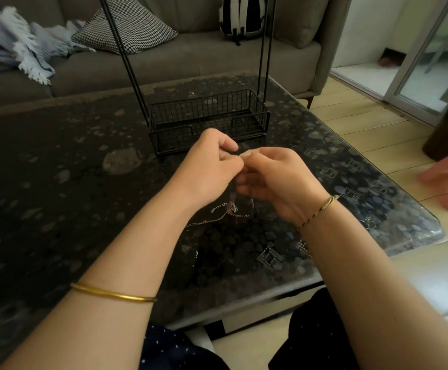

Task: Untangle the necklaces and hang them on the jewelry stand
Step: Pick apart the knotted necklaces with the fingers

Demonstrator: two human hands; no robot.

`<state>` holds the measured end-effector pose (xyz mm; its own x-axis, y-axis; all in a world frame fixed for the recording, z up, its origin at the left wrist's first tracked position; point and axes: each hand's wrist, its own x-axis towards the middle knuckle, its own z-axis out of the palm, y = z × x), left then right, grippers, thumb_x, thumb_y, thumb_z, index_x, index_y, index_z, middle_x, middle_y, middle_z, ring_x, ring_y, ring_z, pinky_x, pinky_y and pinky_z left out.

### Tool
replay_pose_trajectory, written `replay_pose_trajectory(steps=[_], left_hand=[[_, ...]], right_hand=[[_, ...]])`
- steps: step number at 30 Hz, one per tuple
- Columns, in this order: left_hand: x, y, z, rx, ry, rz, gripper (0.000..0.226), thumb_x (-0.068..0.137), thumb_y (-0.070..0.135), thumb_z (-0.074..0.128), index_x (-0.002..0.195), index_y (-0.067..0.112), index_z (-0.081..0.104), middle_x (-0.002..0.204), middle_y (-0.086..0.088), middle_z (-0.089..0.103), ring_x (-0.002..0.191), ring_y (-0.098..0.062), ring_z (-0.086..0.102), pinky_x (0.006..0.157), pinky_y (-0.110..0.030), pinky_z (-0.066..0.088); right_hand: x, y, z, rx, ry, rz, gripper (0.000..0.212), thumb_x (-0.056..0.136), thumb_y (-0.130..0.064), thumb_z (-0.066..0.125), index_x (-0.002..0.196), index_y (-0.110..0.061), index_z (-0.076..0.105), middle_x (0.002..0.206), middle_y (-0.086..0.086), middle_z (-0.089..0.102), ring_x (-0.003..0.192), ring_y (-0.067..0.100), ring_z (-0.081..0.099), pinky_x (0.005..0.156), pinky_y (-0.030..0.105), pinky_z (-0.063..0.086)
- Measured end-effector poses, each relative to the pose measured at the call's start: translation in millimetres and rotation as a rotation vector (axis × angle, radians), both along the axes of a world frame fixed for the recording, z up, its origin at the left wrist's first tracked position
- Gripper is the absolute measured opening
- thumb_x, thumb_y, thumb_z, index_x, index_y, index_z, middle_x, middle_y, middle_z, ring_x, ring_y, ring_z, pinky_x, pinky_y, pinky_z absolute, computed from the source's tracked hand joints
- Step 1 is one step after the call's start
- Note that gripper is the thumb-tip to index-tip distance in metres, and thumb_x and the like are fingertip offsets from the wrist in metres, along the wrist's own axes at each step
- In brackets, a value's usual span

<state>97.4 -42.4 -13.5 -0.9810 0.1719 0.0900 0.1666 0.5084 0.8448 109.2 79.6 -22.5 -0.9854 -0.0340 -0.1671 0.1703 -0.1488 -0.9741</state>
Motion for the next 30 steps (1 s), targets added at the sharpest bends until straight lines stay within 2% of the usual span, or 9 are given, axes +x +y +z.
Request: replay_pose_trajectory(steps=[3,5,7,10,16,20,25,30], left_hand=[[0.1,-2.7,-0.6,0.043,-0.037,0.024,0.018,0.091,0.011,0.053,0.093,0.029,0.051,0.090,-0.004,0.065,0.086,-0.017,0.064,0.081,-0.032,0.053],[0.0,-4.6,-1.1,0.064,-0.067,0.019,0.017,0.091,0.009,0.054,0.094,0.026,0.053,0.095,-0.008,0.066,0.086,-0.017,0.065,0.083,-0.033,0.055],[-0.6,-6.1,-0.8,0.060,-0.098,0.000,0.014,0.092,0.009,0.055,0.097,0.022,0.056,0.099,-0.011,0.067,0.089,-0.017,0.066,0.083,-0.033,0.056],[0.1,-6.4,0.6,0.039,-0.152,-0.021,0.015,0.092,0.007,0.052,0.096,0.020,0.059,0.100,-0.010,0.067,0.095,-0.020,0.066,0.085,-0.036,0.057],[4.2,-2.6,7.0,-0.083,-0.088,-0.079,0.017,0.091,0.007,0.052,0.095,0.020,0.062,0.091,-0.002,0.066,0.085,-0.015,0.064,0.081,-0.030,0.054],[3.8,-2.5,5.7,-0.003,-0.106,-0.031,0.014,0.091,0.011,0.051,0.088,0.018,0.063,0.093,-0.003,0.065,0.088,-0.018,0.063,0.085,-0.038,0.056],[1.1,-4.4,3.5,0.177,-0.245,-0.003,0.015,0.091,0.011,0.050,0.085,0.015,0.063,0.091,-0.004,0.064,0.091,-0.019,0.062,0.090,-0.042,0.055],[1.0,-5.0,2.2,0.128,-0.252,-0.022,0.020,0.089,0.005,0.049,0.085,0.018,0.064,0.091,-0.005,0.067,0.084,-0.017,0.063,0.085,-0.039,0.055]], right_hand=[[0.5,2.5,-0.4,0.240,0.097,0.021,0.013,0.091,-0.007,0.054,0.089,0.002,0.063,0.071,0.007,0.059,0.055,0.008,0.057,0.054,0.022,0.053],[0.6,4.2,-0.6,0.405,0.158,0.028,0.013,0.090,-0.006,0.053,0.082,-0.002,0.063,0.070,0.008,0.060,0.057,0.010,0.058,0.055,0.023,0.054],[-0.2,5.9,-1.6,0.477,0.190,0.013,0.013,0.088,-0.006,0.054,0.078,-0.005,0.062,0.068,0.007,0.060,0.059,0.012,0.059,0.055,0.025,0.055],[-2.2,5.5,-4.1,0.370,0.162,-0.037,0.014,0.089,-0.005,0.053,0.080,0.000,0.063,0.068,0.007,0.060,0.058,0.011,0.058,0.053,0.024,0.053],[-1.5,0.8,-3.0,0.152,0.084,-0.074,0.016,0.090,-0.003,0.049,0.078,0.001,0.060,0.069,0.008,0.057,0.056,0.012,0.055,0.055,0.025,0.054],[-0.5,1.0,-1.6,0.014,0.031,-0.042,0.014,0.091,-0.003,0.047,0.082,0.002,0.057,0.073,0.009,0.053,0.058,0.013,0.054,0.054,0.025,0.055],[-0.4,1.2,-3.3,0.013,0.017,-0.010,0.012,0.091,-0.002,0.046,0.085,0.002,0.056,0.075,0.011,0.054,0.059,0.015,0.056,0.058,0.027,0.056],[-2.1,-0.4,-4.6,0.038,0.086,-0.064,0.017,0.090,-0.001,0.046,0.076,0.000,0.056,0.067,0.008,0.058,0.057,0.015,0.058,0.061,0.028,0.055]])
